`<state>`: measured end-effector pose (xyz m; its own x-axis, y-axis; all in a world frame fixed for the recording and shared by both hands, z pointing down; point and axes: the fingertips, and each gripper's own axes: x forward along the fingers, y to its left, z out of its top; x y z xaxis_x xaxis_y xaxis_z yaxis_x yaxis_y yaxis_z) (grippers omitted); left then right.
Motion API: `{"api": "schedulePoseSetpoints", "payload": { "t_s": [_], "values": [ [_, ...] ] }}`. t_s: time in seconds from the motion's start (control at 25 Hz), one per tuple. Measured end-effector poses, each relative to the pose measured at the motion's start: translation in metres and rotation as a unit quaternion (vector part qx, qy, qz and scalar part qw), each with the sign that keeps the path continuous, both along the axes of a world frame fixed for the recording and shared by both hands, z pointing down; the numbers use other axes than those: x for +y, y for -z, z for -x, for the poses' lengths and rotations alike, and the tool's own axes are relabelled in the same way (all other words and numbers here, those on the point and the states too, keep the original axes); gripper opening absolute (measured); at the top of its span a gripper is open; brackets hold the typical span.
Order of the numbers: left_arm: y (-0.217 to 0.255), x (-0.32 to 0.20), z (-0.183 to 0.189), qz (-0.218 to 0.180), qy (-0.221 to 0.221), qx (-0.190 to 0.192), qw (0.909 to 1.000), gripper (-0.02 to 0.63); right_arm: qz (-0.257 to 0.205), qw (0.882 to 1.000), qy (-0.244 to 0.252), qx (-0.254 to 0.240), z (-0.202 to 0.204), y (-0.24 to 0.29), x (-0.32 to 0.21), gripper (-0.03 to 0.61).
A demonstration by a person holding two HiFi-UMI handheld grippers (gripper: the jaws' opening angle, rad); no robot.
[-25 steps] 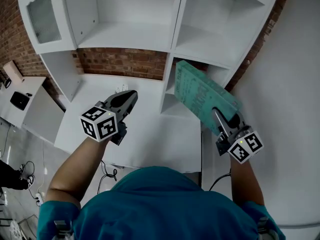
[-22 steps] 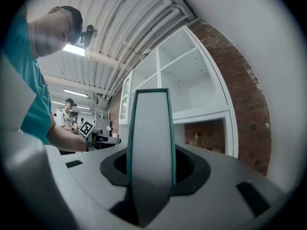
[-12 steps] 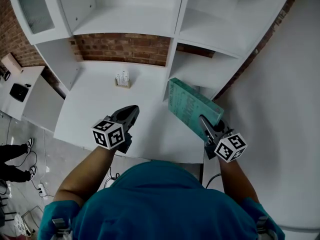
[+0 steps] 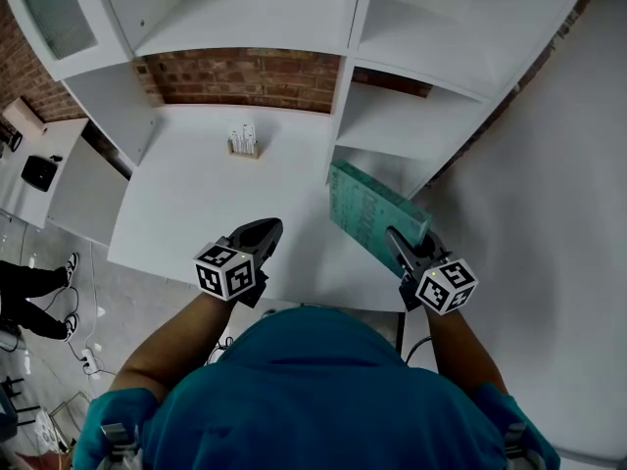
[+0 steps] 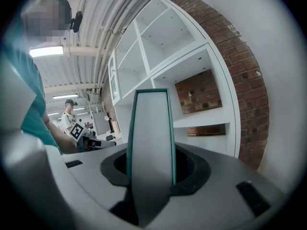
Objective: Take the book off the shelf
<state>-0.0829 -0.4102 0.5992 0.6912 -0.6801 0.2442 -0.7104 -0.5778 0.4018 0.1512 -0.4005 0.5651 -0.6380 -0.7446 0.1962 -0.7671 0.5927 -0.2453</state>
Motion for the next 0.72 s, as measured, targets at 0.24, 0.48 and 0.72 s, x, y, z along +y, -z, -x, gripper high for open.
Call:
{"api": "schedulePoseSetpoints", "payload": {
  "t_s": [0.24,0.48,0.72],
  "values": [
    [-0.016,0.006,-0.007,0.021,-0.011,-0.002,0.9997,0.018,0.019,1.0,0.002,-0.004,-0.001,-0.014,-0.002,0.172],
    [-0.017,0.002,-0.006,0.026,-0.006,0.0,0.9996,0.018,0.028,1.0,0.006,-0.006,-0.002,-0.019,-0.004,0.172],
    [-0.018,-0.003,-0.004,0.029,0.002,0.004,0.9996,0.018,0.036,0.999,0.009,-0.01,-0.001,-0.024,-0.007,0.172]
  ]
}}
